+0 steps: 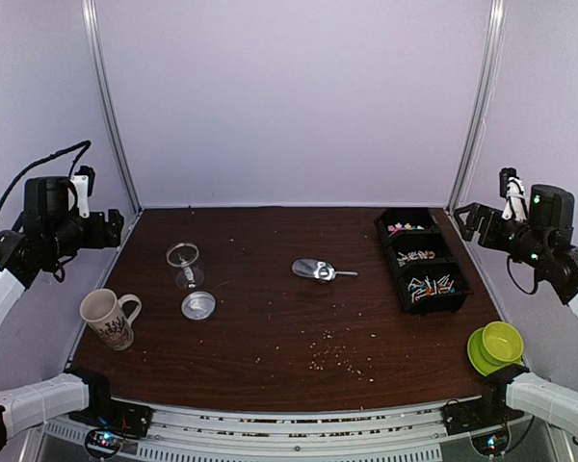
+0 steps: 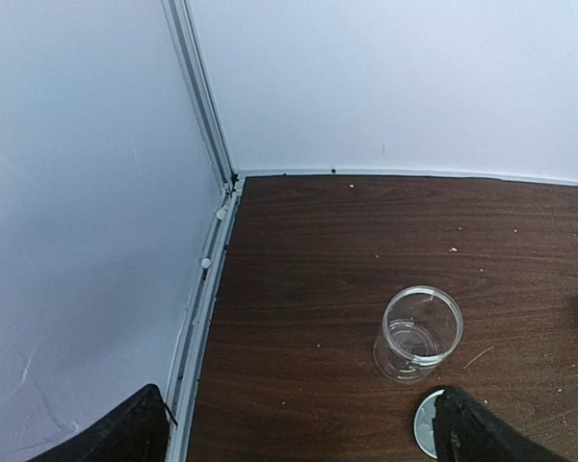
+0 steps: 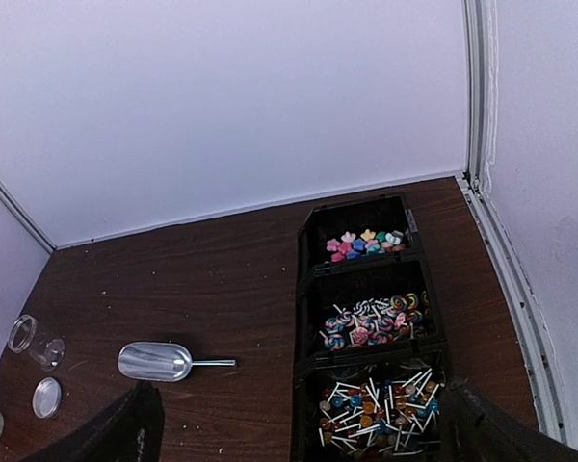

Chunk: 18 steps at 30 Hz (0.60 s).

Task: Pack the candies
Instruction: Move the plate to the center of the board.

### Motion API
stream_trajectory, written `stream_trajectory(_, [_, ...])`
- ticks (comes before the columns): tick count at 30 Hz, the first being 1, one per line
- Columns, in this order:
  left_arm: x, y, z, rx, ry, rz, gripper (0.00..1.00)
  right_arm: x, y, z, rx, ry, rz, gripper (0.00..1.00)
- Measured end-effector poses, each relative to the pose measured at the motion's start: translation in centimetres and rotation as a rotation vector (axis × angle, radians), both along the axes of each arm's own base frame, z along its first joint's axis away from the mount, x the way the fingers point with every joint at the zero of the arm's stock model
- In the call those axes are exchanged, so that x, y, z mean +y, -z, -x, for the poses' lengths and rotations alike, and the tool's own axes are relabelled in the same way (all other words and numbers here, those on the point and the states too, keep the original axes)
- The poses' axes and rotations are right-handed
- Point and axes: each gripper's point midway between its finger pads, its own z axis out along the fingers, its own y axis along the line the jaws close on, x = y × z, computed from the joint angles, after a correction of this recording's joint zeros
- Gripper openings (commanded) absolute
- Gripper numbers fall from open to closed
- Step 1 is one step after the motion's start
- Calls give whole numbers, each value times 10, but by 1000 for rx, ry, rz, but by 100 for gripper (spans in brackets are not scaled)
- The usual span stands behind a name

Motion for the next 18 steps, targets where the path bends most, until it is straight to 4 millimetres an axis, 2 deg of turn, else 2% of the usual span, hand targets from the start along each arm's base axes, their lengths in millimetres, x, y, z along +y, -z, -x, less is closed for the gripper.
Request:
stream_trajectory(10, [0,8,-1,9,-15,26,98,-2,-6,1,-50,39,-127,100])
stream_trajectory(14, [-3,14,-2,22,-5,42,98,5,15,-2,-35,11,-169,99])
stream_trajectory(18, [-7,28,-1,54,11,54,98,18,39,-15,44,-35,-176,100])
